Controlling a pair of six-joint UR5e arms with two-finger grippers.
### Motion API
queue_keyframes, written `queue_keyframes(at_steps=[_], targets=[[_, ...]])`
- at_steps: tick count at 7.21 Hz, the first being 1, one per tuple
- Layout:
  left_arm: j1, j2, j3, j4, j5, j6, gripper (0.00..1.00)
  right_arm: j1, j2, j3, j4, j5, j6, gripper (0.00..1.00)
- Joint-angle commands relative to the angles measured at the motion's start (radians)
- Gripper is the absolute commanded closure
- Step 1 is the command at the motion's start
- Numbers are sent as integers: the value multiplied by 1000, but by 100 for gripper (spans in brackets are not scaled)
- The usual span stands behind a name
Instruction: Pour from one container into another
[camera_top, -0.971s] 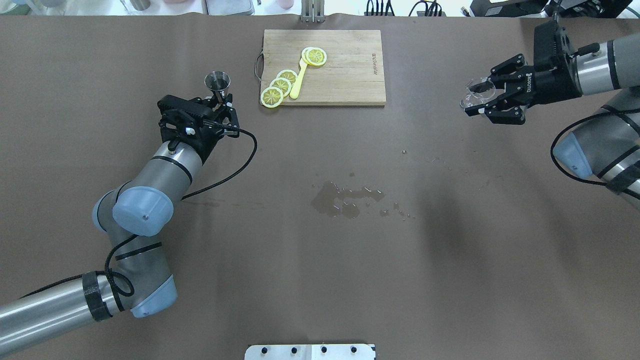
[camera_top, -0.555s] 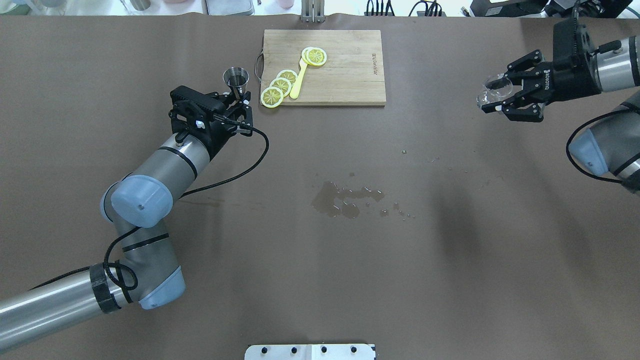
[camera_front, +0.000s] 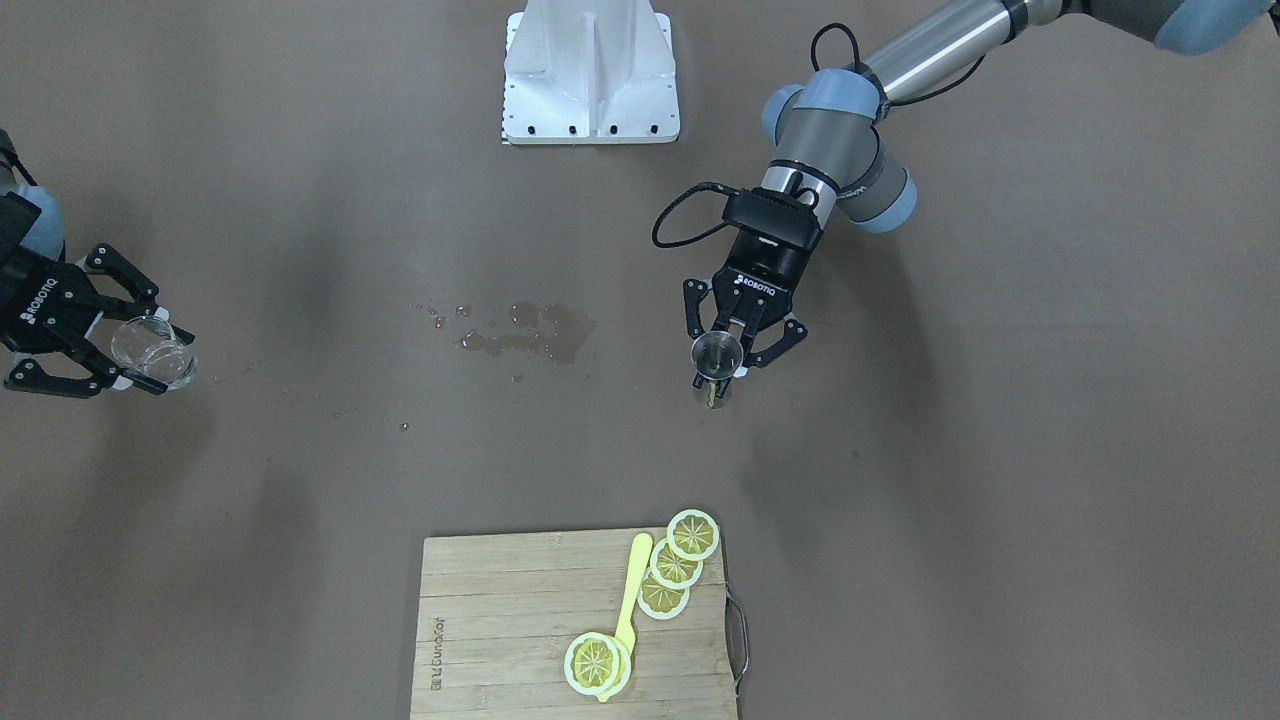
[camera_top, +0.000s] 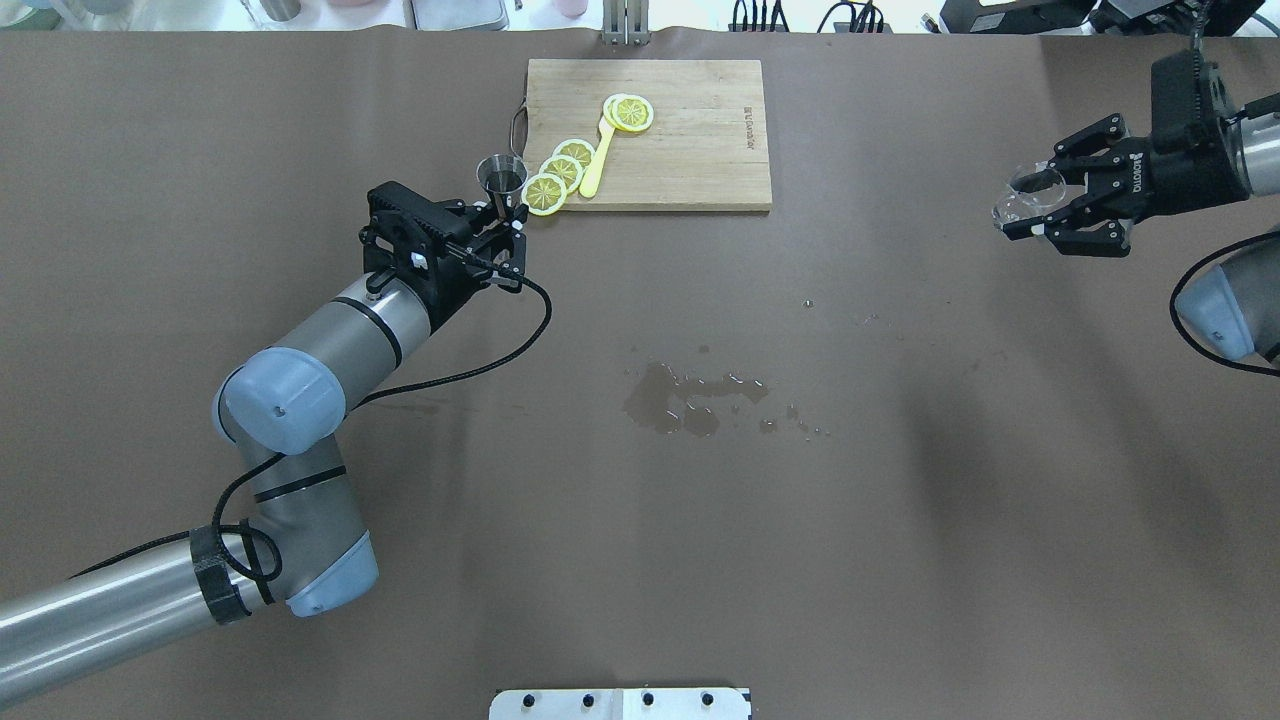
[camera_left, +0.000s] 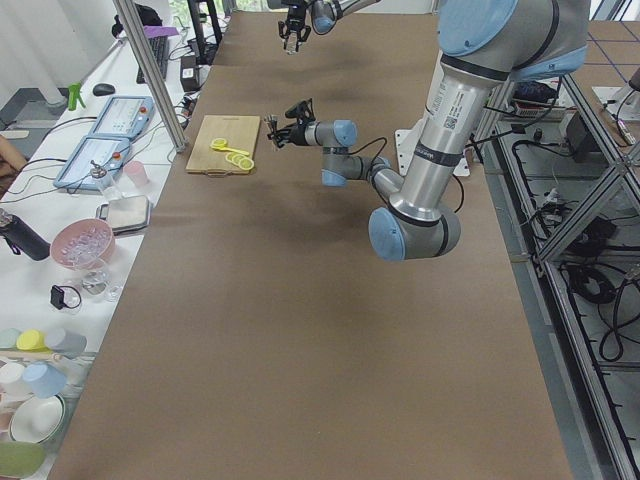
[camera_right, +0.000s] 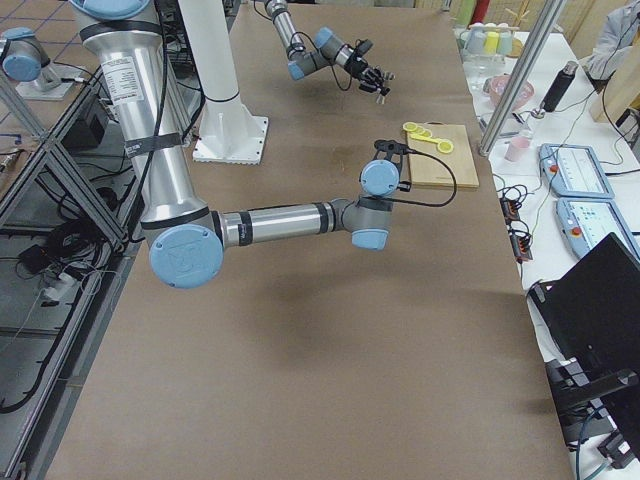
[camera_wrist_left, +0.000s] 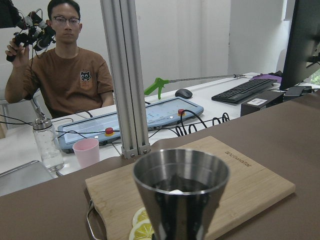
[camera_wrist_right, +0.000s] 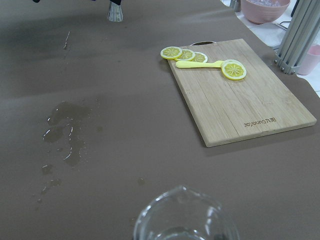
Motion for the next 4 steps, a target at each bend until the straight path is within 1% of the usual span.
queue_keyframes(at_steps=[1, 4], targets=[[2, -4, 20, -61, -29, 42, 100, 1, -2, 0, 1, 1, -2, 100], [34, -38, 23, -61, -114, 44, 100, 3, -2, 0, 3, 1, 0, 100]])
